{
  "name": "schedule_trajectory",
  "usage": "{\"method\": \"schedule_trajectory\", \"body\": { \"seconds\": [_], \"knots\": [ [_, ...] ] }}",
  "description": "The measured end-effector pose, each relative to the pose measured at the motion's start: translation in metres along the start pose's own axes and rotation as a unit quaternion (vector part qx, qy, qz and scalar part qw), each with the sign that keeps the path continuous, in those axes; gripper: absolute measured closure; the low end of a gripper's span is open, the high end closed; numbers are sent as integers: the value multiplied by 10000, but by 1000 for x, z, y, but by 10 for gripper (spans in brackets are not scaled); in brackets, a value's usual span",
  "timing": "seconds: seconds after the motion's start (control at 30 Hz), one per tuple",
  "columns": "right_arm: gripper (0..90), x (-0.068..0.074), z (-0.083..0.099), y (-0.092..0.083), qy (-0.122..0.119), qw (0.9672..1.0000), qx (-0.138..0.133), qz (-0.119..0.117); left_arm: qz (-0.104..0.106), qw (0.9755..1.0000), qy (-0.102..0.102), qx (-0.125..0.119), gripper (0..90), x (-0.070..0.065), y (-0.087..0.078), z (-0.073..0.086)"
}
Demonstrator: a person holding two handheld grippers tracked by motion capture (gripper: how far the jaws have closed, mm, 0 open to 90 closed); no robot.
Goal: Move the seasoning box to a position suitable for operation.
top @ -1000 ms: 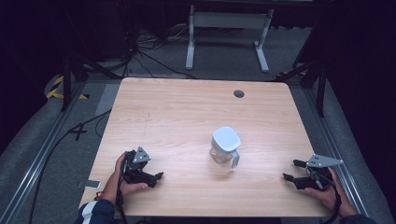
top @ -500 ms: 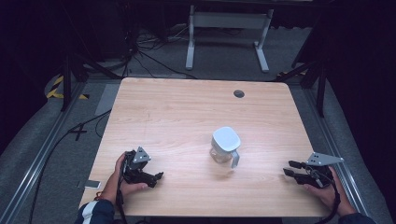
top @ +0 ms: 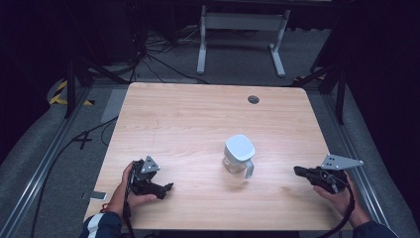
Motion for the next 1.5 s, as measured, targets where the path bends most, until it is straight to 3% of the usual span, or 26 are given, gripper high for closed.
{"method": "schedule_trajectory", "body": {
  "seconds": [0.3, 0.53, 0.8, 1.33, 1.43, 1.5],
  "knots": [
    [900, 27, -75, 31, -584, 9966, -433, -394, 8, 10000, 2, -4, 5, 0, 0, 0],
    [900, 50, -116, 50, -906, 9914, -690, -651, -3, 10000, -8, -47, 5, 0, 1, -1],
    [900, 64, -130, 66, -1138, 9878, -701, -804, -43, 10000, -41, -25, 6, 0, 0, 0],
    [900, 59, -128, 78, -1180, 9877, -581, -843, -103, 9999, -82, -46, 11, 0, -1, 0],
    [900, 60, -128, 78, -1172, 9876, -592, -864, -204, 9996, -189, -78, 47, 0, -2, -1],
    [900, 61, -128, 77, -1143, 9875, -617, -894, -197, 9993, -246, -185, 150, 0, -3, -4]
  ]
}}
Point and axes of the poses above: each handheld gripper's, and its own axes: y roughly forward along the jaws, z roughly out of its underside, x roughly to its left, the point moved 10 cm from there along y, roughly forward along the jaws, and after that the axes turned 8 degrees about -y, right-handed, at the moved point
